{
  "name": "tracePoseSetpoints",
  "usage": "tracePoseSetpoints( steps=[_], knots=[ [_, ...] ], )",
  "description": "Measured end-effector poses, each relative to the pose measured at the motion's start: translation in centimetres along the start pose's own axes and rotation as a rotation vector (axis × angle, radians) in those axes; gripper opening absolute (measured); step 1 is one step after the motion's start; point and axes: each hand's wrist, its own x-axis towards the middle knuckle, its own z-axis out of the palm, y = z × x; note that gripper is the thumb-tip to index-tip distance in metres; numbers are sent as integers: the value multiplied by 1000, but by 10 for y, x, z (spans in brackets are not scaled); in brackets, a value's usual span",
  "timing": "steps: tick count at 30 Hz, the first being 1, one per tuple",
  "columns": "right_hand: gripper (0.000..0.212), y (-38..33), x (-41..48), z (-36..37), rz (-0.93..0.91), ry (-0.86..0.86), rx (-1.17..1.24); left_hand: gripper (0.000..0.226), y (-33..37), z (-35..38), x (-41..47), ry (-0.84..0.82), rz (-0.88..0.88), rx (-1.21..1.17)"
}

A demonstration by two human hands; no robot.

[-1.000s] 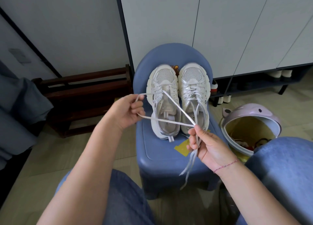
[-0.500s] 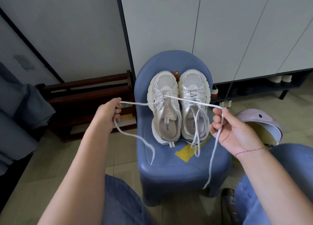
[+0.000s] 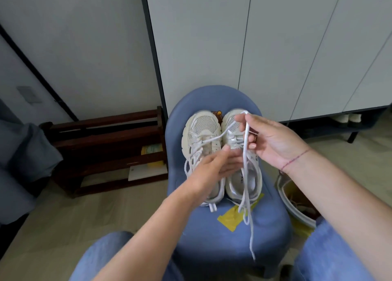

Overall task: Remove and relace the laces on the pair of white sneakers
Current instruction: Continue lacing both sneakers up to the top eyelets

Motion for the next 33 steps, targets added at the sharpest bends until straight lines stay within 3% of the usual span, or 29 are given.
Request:
tracePoseSetpoints(
  steps=[4, 10, 14, 16, 19, 21, 24, 30, 32, 33],
  knots=[
    [19, -4, 23, -15, 25, 119, 14, 37, -2, 2, 6, -134, -35, -5],
    [23, -7, 58, -65, 67, 407, -52, 28, 5, -18, 19, -14, -46, 26],
    [21, 3, 50, -68, -64, 560, -507, 33, 6, -27, 23, 36, -49, 147],
    [23, 8, 38, -51, -178, 356, -684, 33, 7, -26, 24, 35, -54, 194],
    [18, 19, 23, -22, -132, -118, -848, 30, 10, -20, 26, 23, -35, 228],
    [13, 27, 24, -17, -115, -190, -968, 29, 13, -17, 27, 20, -33, 221],
    [7, 22, 33, -31, -164, -25, -983, 29, 16, -22, 29, 39, -38, 213],
    [10, 5, 53, -75, -240, 567, -1139, 30, 22, -36, 28, 89, -25, 153],
    [3, 7, 53, -68, -346, 561, -1219, 30, 22, -37, 28, 93, -26, 167],
    [8, 10, 50, -59, -403, 468, -1225, 29, 22, -37, 28, 95, -28, 175]
  ],
)
